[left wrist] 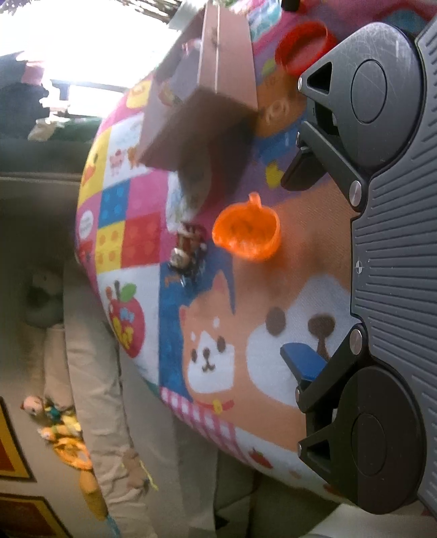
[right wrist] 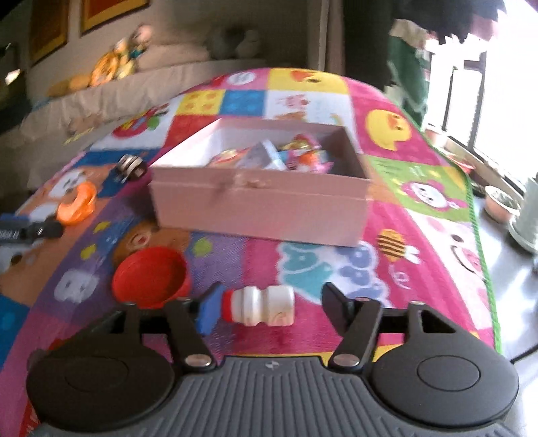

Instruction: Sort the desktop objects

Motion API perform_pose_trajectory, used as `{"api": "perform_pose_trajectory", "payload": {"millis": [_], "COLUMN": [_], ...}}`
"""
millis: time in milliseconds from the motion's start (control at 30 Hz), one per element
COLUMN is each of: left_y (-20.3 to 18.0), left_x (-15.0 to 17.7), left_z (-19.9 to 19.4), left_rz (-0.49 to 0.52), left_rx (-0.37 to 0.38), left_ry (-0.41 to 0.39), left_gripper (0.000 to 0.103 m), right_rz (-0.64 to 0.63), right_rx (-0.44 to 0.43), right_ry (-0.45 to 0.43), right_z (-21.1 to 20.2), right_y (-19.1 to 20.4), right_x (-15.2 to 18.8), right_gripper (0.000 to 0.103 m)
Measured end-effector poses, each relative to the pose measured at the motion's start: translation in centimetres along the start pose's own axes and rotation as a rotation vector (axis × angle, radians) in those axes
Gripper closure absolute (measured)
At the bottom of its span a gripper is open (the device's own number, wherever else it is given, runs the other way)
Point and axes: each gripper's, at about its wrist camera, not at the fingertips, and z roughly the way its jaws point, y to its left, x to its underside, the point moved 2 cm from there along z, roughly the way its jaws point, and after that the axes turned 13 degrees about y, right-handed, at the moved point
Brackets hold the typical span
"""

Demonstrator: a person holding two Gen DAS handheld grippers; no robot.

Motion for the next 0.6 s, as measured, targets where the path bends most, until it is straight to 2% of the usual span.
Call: {"api": "perform_pose_trajectory", "payload": {"millis": [33, 133, 267, 333, 400, 600], "left_y": [-0.5, -3.2, -8.7, -11.5, -13.5, -14.8], "left_x": [0.0, -0.1, 0.4, 1.1, 1.5, 1.3], "left_z": [-0.5, -1.9, -2.7, -2.3, -1.5, 1.2], "left_rz": [0.004, 0.066, 0.260, 0.366, 0.431, 0.403], "left_rx": [0.034, 0.137, 0.268, 0.273, 0.252, 0.259], "left_ry": [-0.005, -0.030, -0.007, 0.020, 0.038, 0.111], "left_gripper": [0.003, 0.003, 0.002, 0.002, 0.002, 0.004], "right_rz": [0.018, 0.067, 0.114, 0.130, 0.154, 0.165], "right_rx": [0.008, -0.005, -0.032, -0.050, -0.064, -0.075], "right_ry": [-0.001, 0.017, 0.030, 0.047, 0.064, 0.062], "right_z": [0.0, 0.0, 0.4, 0.7, 1.0, 1.0], "right_y": [-0.6, -2.0, -2.6, -2.8, -3.2, -3.3], "right_x": [0.1, 0.1, 0.1, 0.1, 0.1, 0.2], "right_gripper": [0.020, 0.014, 0.002, 0.000, 0.000, 0.000]}}
